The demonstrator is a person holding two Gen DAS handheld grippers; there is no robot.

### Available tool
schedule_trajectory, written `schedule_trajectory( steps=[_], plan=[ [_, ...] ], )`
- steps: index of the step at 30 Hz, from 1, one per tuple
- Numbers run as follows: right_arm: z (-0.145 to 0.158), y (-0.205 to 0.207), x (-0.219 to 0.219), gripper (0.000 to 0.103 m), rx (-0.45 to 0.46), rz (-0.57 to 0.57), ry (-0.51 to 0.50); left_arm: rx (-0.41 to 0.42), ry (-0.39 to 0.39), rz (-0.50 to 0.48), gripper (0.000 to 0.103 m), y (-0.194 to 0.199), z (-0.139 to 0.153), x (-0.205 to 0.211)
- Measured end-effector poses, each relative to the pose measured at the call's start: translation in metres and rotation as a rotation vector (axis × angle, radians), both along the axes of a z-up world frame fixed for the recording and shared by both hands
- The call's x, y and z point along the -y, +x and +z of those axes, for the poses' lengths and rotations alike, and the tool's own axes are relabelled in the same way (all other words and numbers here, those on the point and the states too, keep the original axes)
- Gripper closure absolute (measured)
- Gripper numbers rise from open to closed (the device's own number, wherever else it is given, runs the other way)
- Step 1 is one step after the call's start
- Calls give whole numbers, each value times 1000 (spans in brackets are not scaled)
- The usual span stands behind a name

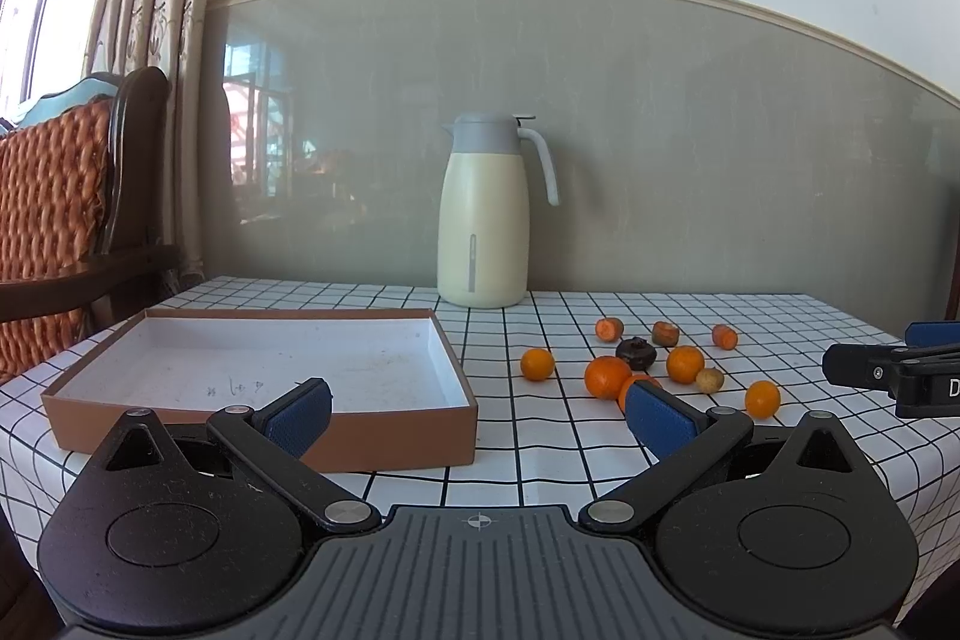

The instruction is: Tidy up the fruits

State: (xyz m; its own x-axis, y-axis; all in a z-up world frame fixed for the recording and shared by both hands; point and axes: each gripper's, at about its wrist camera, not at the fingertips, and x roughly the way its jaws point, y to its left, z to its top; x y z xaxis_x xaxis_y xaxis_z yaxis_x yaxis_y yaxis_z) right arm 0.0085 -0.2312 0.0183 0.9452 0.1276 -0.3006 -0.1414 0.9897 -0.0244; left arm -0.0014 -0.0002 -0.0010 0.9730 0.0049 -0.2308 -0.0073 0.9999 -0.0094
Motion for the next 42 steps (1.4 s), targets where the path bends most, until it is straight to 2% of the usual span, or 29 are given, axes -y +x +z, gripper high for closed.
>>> schedule_trajectory(
  steps=[31, 42],
  plan=[
    [0, 0, 0, 6, -3, 0, -2, -4, -4, 7, 0, 1, 0, 0],
    [-2, 1, 0, 6, -3, -8, -1, 5, -37, 18, 0, -2, -1, -7]
  ],
)
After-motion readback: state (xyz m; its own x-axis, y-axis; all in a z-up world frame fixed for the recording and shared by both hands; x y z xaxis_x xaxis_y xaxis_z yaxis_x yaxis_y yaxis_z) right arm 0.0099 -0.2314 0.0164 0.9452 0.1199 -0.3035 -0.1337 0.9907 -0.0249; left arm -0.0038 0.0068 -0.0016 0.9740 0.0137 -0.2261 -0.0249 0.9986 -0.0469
